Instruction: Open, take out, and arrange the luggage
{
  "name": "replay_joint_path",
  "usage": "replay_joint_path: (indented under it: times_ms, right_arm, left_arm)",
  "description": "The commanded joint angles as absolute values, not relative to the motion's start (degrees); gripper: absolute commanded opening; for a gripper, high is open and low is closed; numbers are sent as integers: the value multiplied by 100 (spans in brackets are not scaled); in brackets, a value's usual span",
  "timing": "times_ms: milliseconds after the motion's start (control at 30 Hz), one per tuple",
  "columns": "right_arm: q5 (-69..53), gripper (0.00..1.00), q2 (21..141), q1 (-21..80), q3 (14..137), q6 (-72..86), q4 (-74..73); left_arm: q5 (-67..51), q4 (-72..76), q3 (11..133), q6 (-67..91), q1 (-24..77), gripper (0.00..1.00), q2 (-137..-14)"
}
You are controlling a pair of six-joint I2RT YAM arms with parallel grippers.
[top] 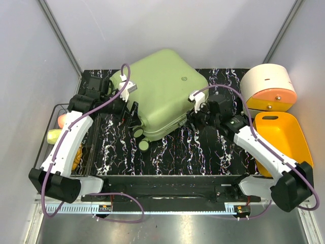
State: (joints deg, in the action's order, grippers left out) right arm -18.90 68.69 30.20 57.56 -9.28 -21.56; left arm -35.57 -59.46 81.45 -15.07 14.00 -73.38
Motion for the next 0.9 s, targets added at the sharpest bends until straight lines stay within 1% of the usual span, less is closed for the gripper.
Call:
replay_joint_path:
  times_ms: [0,67,133,200,367,433,567,667,700,800,833,867]
  right_arm:
    - [-1143,59,6996,2997,5116,-370,-1234]
    - [-1099,58,7014,3023,4871,-141,-863]
    - [-959,59,7110,3180,4782,-36,-406]
    - [-555,61,7233,3374,4746,-35,-116]
    - [244,68,7857,3928,5036,175,-105]
    - [316,71,8015,4007,5062,263,-53]
    - [754,71,8253,4139,5203,404,272]
    - [1140,64,8411,4148,5326,457,377]
    - [1203,57,8455,4148,5352,466,413]
    - [1222,45,8490,4148,5414,501,440]
    - [1187,36,8490,4148,5449,501,413]
    - [1178,31,8482,4148,5449,492,361]
  left_arm:
    - [-3305,-5599,8016,-1442,1415,98,-7102]
    - [-3243,-5564,8016,-1415,1415,98,-7075]
    - [-3165,-5563,8007,-1380,1415,98,-7066]
    - [-3129,-5520,7981,-1345,1406,98,-7032]
    - [-3032,-5432,7814,-1309,1406,98,-6961]
    - [-2997,-5423,7787,-1301,1406,98,-6943]
    - [-2988,-5414,7805,-1257,1398,99,-6935]
    - [-2997,-5405,7805,-1248,1397,99,-6926]
    - [-2988,-5397,7787,-1248,1389,99,-6926]
    - [-3006,-5370,7752,-1239,1397,99,-6926]
    - [-3006,-5370,7743,-1248,1397,99,-6934]
    - [-3015,-5353,7743,-1248,1397,99,-6943]
